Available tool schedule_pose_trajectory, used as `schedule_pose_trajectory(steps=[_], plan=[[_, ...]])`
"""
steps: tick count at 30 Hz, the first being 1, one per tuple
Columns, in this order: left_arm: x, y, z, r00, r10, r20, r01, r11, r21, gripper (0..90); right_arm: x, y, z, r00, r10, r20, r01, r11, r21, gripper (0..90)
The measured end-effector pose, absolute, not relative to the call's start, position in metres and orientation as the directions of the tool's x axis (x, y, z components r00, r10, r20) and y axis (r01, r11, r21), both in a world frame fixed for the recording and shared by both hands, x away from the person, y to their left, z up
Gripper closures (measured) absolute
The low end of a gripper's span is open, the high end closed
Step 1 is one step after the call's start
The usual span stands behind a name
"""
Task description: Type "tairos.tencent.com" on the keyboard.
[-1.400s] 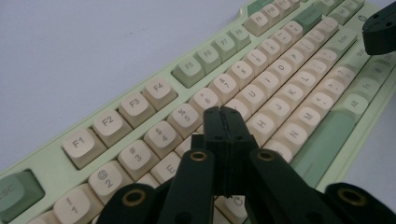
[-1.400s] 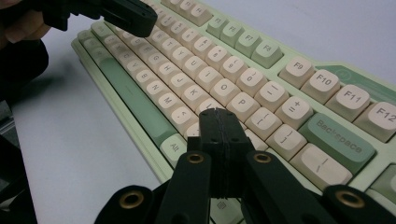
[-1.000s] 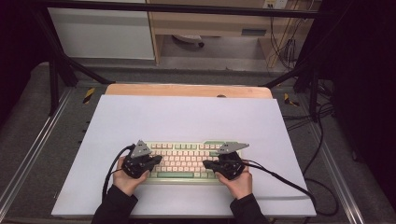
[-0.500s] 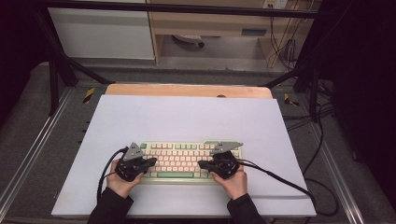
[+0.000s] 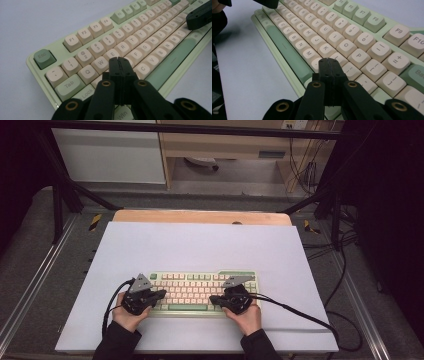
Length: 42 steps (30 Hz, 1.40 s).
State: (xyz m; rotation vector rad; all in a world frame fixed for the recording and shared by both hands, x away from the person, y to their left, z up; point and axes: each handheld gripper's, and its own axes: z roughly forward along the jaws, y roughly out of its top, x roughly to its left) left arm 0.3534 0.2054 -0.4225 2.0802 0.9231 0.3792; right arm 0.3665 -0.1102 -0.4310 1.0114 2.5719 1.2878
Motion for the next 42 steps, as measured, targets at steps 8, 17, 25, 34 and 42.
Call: schedule_pose_trajectory(steps=[8, 17, 25, 34, 42], plan=[[0.353, 0.206, -0.423, 0.687, 0.725, -0.049, 0.481, -0.403, 0.778, 89.9, 0.366, -0.109, -0.434, -0.778, 0.598, 0.193, 0.517, 0.433, 0.739, 90.0], [0.353, 0.206, -0.422, 0.689, 0.723, -0.049, 0.48, -0.404, 0.779, 89.9, 0.365, -0.115, -0.424, -0.775, 0.609, 0.169, 0.503, 0.432, 0.748, 90.0], [0.352, 0.203, -0.422, 0.695, 0.717, -0.047, 0.476, -0.409, 0.779, 89.9, 0.365, -0.127, -0.42, -0.761, 0.624, 0.176, 0.512, 0.411, 0.755, 90.0], [0.352, 0.197, -0.422, 0.705, 0.708, -0.045, 0.471, -0.419, 0.776, 89.9, 0.365, -0.132, -0.419, -0.76, 0.624, 0.179, 0.512, 0.407, 0.756, 90.0], [0.351, 0.186, -0.425, 0.722, 0.69, -0.045, 0.464, -0.436, 0.771, 89.9, 0.365, -0.132, -0.419, -0.762, 0.621, 0.183, 0.512, 0.405, 0.758, 90.0]])
